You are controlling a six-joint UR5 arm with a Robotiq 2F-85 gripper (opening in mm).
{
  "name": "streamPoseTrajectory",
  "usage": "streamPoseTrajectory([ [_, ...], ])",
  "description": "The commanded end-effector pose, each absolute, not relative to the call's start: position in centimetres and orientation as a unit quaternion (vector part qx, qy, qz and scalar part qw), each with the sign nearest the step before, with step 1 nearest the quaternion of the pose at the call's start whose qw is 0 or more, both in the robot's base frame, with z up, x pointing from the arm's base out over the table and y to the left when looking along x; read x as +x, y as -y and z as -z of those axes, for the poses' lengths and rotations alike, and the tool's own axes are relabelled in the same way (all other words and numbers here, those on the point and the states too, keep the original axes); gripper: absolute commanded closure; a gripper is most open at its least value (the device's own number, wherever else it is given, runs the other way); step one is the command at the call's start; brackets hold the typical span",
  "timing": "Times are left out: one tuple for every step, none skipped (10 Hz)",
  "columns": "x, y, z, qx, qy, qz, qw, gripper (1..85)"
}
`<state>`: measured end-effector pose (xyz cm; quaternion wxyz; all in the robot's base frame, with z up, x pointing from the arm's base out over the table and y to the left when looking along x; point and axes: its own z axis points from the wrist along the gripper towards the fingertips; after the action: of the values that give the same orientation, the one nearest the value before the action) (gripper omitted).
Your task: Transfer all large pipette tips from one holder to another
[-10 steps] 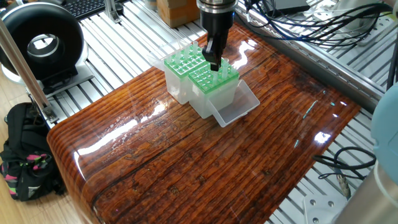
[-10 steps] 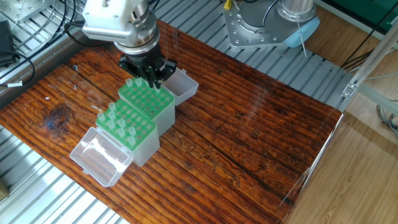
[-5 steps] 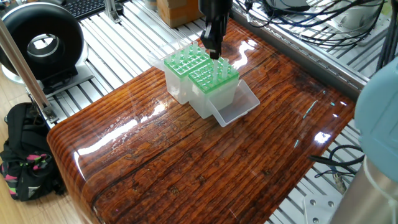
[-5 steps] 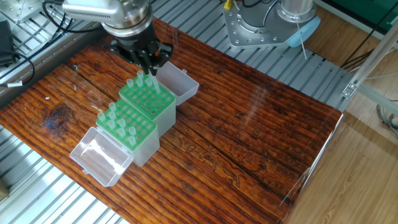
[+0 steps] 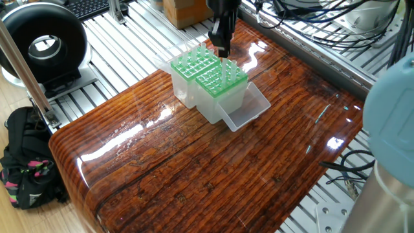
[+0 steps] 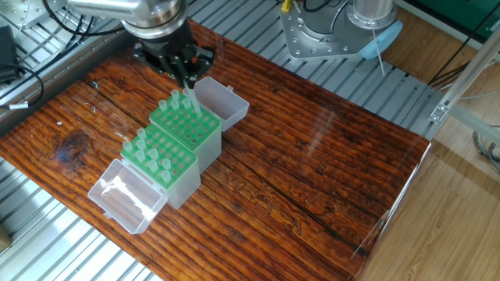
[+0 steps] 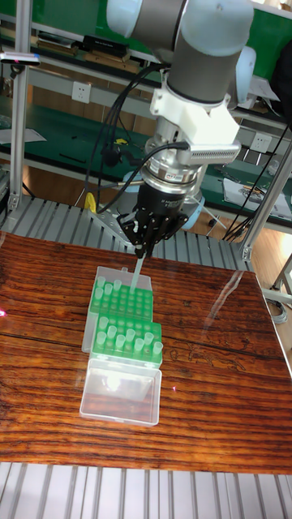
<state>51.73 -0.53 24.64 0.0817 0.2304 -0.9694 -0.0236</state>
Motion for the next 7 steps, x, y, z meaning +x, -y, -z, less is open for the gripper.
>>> streamPoseTrajectory([
  [51.9, 0.5, -26.5, 0.233, 0.968, 0.030, 0.087, 71.7],
  [51.9, 0.5, -26.9, 0.233, 0.968, 0.031, 0.089, 71.7],
  [51.8, 0.6, -27.3, 0.234, 0.968, 0.032, 0.091, 71.7],
  [51.7, 0.7, -28.0, 0.234, 0.967, 0.034, 0.094, 71.7],
  [51.7, 0.7, -28.8, 0.235, 0.967, 0.035, 0.096, 71.7],
  [51.7, 0.8, -29.5, 0.235, 0.966, 0.035, 0.098, 71.7],
  [51.7, 0.9, -29.9, 0.234, 0.967, 0.035, 0.098, 71.7],
])
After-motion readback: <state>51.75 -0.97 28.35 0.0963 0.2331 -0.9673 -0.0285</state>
